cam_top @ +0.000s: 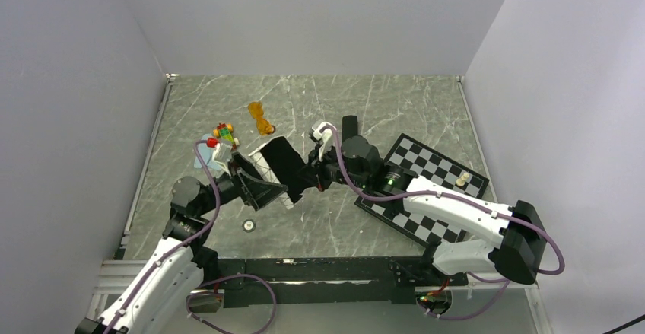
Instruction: Organize the sunglasses
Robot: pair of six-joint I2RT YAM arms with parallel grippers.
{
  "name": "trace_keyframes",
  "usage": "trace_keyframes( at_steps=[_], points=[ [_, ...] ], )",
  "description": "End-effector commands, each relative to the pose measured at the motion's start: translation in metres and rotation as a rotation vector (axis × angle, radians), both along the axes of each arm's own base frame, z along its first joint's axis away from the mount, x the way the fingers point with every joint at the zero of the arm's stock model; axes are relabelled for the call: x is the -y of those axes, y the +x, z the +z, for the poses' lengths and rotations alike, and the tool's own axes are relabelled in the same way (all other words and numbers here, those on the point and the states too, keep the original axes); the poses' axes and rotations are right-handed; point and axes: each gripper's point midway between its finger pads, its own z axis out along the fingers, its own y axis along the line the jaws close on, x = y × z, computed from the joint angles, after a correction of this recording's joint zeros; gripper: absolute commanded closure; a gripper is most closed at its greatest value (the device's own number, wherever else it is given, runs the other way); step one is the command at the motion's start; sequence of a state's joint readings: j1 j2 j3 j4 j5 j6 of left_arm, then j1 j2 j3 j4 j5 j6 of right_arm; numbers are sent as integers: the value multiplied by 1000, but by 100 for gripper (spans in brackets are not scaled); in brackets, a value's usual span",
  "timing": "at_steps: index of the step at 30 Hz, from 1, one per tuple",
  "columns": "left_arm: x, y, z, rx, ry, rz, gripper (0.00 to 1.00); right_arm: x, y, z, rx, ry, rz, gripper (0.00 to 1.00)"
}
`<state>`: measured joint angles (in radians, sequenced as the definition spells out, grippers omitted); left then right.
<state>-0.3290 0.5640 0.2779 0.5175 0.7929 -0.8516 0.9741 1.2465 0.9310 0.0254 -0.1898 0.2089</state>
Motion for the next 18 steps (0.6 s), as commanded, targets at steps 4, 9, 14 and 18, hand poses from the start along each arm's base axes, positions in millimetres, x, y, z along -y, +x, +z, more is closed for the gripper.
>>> trace_keyframes(
  at_steps=[4, 9, 14, 18],
  points=[
    [-36, 50, -17, -174, 134, 382, 1, 40, 49, -1, 64, -127, -332, 100],
    [-59, 72, -37, -318, 215, 559, 1, 35, 47, -8, 56, -140, -321, 100],
    [-43, 84, -39, -336, 197, 500, 1, 33, 52, -15, 53, -174, -353, 100],
    [-30, 93, -45, -348, 193, 471, 1, 31, 53, -18, 41, -179, -373, 100]
  ],
)
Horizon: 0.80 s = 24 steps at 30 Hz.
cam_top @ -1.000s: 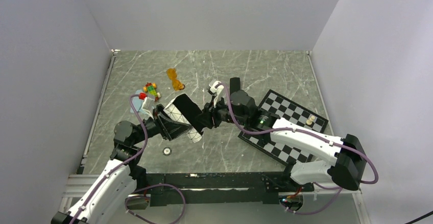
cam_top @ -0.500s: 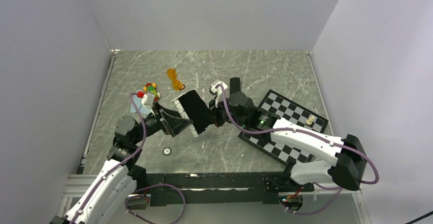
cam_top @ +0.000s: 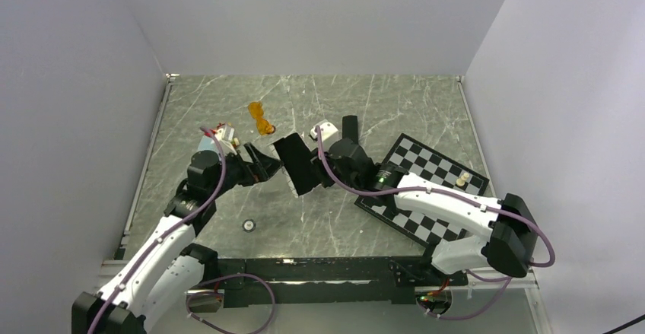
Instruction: Organize the sunglasses
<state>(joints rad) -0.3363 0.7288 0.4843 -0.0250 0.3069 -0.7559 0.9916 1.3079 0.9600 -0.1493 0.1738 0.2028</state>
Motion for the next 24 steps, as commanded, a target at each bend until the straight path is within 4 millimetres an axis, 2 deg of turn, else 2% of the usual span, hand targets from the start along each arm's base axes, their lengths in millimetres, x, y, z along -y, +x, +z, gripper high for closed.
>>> trace_keyframes(
  at_steps=[1, 6, 9, 12, 14, 19, 24],
  points=[
    [14, 12, 14, 44, -29, -18, 1, -9, 13, 28, 48, 56, -59, 100],
    [27, 18, 7, 29, 13, -18, 3, -11, 16, 14, 26, 6, -91, 100],
    [28, 23, -3, -10, 58, -3, 16, -14, 13, 15, 20, 28, -70, 100],
    [27, 26, -8, -30, 88, 4, 37, -13, 11, 18, 26, 41, -66, 100],
    [27, 28, -9, -27, 89, 5, 47, -12, 10, 20, 28, 51, -63, 100],
    [27, 29, -11, -25, 98, 0, 53, -17, -3, 27, 18, 103, 7, 100],
    [23, 26, -9, -20, 112, 9, 72, -14, -7, 33, 17, 132, 12, 100]
  ],
)
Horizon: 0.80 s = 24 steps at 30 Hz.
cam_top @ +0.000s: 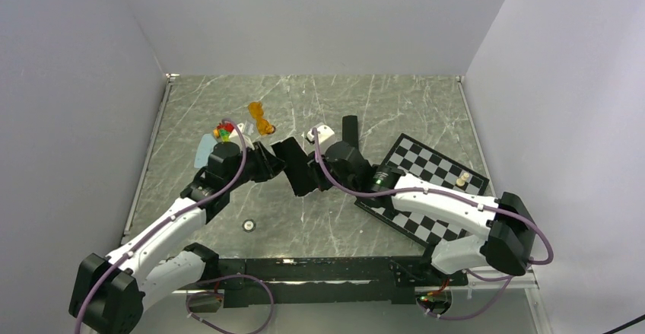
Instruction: Organize the sunglasses
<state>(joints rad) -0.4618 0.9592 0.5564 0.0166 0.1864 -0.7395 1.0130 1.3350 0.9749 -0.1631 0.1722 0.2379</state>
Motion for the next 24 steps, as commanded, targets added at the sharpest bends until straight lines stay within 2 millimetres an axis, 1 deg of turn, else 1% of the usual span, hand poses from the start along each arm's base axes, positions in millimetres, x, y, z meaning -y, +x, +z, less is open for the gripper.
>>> trace_keyframes(
  at_steps=[1, 4, 7, 13, 18, 20, 21, 22, 24],
  points=[
    [-7, 5, 18, 62, 23, 21, 75, -5, 0, 38, 50, 132, 1, 100],
    [-11, -3, 12, 51, 40, 16, 83, 2, 4, 34, 23, 138, -27, 100],
    [-17, -10, 8, 47, 47, 32, 88, 14, 13, 30, -24, 169, -68, 100],
    [-26, -17, 11, 56, 36, 70, 88, 26, 21, 23, -91, 217, -97, 100],
    [-25, -16, 14, 52, 45, 60, 87, 23, 19, 20, -115, 229, -67, 100],
    [-23, -15, 14, 44, 48, 55, 87, 26, 22, 17, -127, 230, -85, 100],
    [-23, -15, 13, 36, 49, 54, 86, 28, 23, 15, -135, 228, -95, 100],
    [-22, -14, 14, 39, 45, 50, 83, 30, 24, 13, -142, 228, -106, 100],
    [-18, -13, 15, 40, 38, 32, 70, 33, 25, 7, -159, 214, -119, 100]
  ],
)
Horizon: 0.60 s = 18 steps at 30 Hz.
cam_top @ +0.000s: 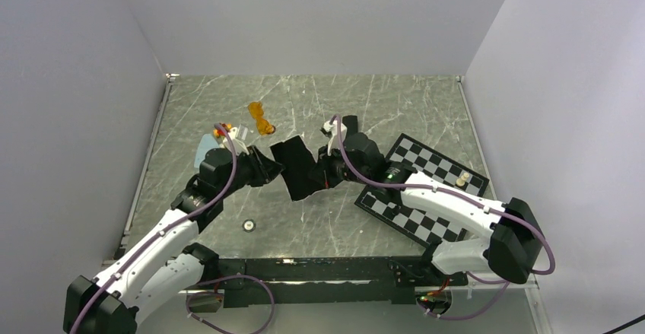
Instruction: Organize the sunglasses
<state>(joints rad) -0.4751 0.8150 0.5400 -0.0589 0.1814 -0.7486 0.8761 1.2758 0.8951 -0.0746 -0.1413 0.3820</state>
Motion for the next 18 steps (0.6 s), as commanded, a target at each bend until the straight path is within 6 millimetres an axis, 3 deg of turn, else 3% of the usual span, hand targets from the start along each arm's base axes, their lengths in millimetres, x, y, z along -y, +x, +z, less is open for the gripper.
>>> trace_keyframes(
  at_steps=[1, 3, 6, 12, 18],
  points=[
    [-9, 8, -5, -3, 65, 23, 61, 31, 33, -3, -7, -24, -193, 100],
    [-2, 10, -8, -21, 73, -11, 32, 28, 33, -10, -34, -17, -193, 100],
    [6, 16, -17, -68, 99, -47, 3, 22, 31, -23, -88, -15, -193, 100],
    [10, 19, -25, -93, 115, -69, 1, 28, 36, -63, -213, -68, -251, 100],
    [-24, 15, -37, -141, 219, 77, 1, 15, 28, -100, -355, -43, -196, 100]
  ],
)
